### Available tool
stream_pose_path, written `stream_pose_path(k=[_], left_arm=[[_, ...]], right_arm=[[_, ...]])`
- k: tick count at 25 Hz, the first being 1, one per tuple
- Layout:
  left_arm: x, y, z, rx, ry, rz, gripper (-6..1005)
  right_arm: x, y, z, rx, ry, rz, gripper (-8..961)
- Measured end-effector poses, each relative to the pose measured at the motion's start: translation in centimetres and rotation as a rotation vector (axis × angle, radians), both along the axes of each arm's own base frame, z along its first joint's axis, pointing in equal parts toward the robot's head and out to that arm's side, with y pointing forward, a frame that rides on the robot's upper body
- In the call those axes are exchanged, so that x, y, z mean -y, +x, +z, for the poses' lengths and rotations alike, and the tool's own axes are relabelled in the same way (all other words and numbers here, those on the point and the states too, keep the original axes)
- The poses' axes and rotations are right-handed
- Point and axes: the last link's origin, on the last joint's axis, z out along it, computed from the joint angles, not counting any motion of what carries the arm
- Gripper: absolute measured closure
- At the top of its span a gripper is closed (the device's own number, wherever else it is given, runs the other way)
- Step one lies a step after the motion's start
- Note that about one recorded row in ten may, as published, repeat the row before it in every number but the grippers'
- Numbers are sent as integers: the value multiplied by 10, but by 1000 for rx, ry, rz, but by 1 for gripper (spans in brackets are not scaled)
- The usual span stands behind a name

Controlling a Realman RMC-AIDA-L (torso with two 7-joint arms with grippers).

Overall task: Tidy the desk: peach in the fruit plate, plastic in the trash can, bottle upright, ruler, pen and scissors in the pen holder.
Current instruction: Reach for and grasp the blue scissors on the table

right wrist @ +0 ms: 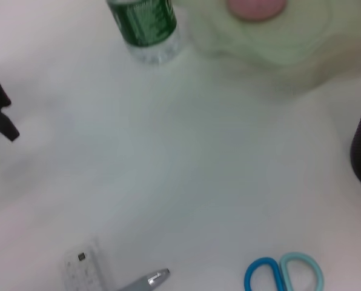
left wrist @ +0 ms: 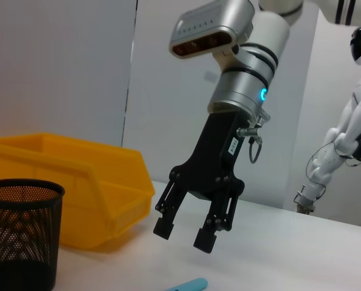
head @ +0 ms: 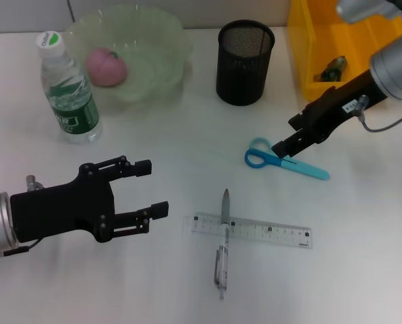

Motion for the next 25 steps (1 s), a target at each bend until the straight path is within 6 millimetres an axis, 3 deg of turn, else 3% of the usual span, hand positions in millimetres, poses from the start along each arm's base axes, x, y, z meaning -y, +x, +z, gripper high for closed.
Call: stream_pose_path(k=[8, 23, 25], left_arm=[[0, 0, -2, -4, -4, 0, 223], [0, -2, -4, 3, 0, 24, 223], [0, -2, -5, 4, 0, 27, 223]], right_arm=[[-5, -26, -15, 200, -46, 56, 185], [-4, -19, -46, 384, -77, 178, 186], [-4, -17, -51, 406, -82, 198, 237]])
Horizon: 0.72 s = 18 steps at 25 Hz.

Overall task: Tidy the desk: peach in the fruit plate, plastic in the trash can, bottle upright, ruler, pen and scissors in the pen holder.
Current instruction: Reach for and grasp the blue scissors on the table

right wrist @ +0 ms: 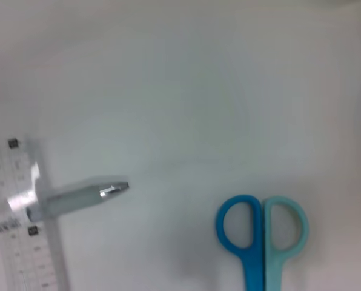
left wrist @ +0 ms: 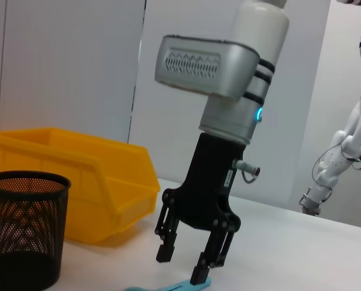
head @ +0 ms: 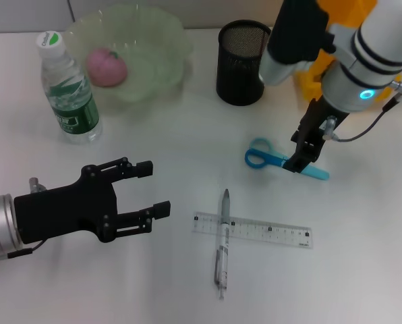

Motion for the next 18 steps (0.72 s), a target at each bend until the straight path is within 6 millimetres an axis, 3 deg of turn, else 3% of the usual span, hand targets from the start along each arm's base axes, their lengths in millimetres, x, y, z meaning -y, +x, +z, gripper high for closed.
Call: stream_pose_path(k=[10, 18], left_arm=[[-3, 3, -4, 5, -6, 9, 223], [-6, 3, -4, 0, -4, 15, 223]], right_arm=[[-3, 2, -9, 11, 10, 31, 461], [0, 3, -15, -7, -10, 20, 455]])
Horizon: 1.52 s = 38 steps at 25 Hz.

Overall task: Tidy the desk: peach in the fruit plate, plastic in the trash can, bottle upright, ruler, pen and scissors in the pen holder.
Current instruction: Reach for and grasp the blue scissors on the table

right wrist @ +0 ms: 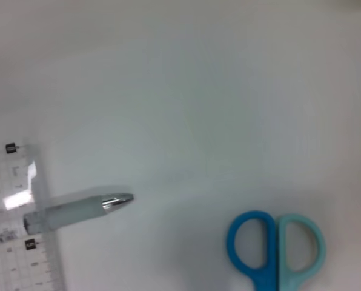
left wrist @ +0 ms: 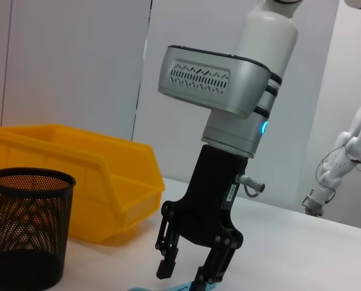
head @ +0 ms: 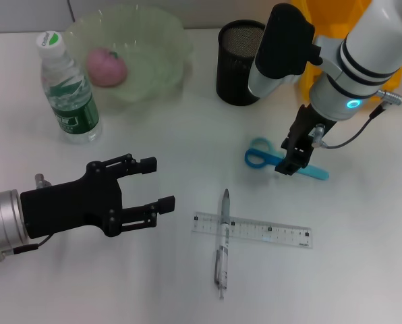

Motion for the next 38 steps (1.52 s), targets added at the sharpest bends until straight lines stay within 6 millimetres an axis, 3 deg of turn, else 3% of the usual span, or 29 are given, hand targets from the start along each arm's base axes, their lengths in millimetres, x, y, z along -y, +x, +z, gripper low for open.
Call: stream_pose_path(k=[20, 38], left_arm=[[-2, 1, 0, 1, -3, -2, 224], [-4, 5, 0, 5, -11, -12, 224]], right_arm=[[-3, 6, -5, -12, 23, -1, 613], [-1, 13, -7, -20, 26, -22, 660]])
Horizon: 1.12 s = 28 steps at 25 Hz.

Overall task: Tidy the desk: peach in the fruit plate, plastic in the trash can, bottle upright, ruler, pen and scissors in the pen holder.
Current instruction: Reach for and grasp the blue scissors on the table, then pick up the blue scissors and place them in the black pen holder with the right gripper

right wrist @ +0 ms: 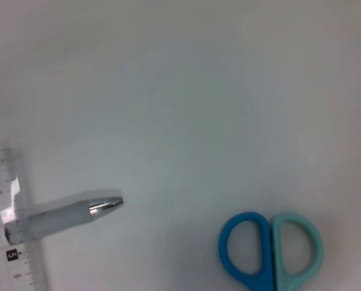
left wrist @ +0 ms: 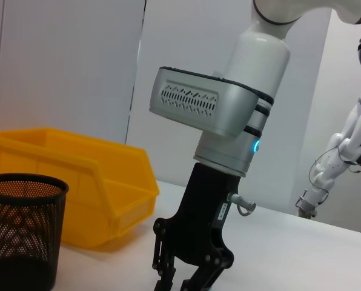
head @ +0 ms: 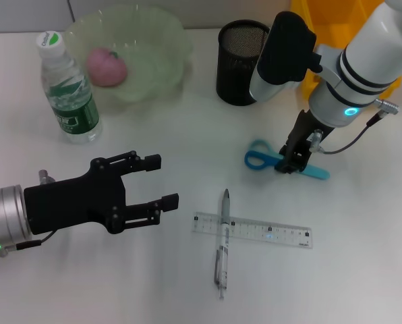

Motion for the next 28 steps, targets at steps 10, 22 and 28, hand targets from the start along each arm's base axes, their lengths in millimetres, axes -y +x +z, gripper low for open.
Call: stream_pose_path(k=[10, 22, 28], left_arm=[[0, 1, 0, 0, -3, -1, 225], [-1, 0, 1, 3, 1, 2, 225], [-2, 2, 2, 12, 7, 1, 225]], right_arm=[[-2, -3, 4, -28, 23, -3, 722], [6, -14, 40, -363, 85, 11, 724], [23, 5, 55, -694, 127, 44, 723]])
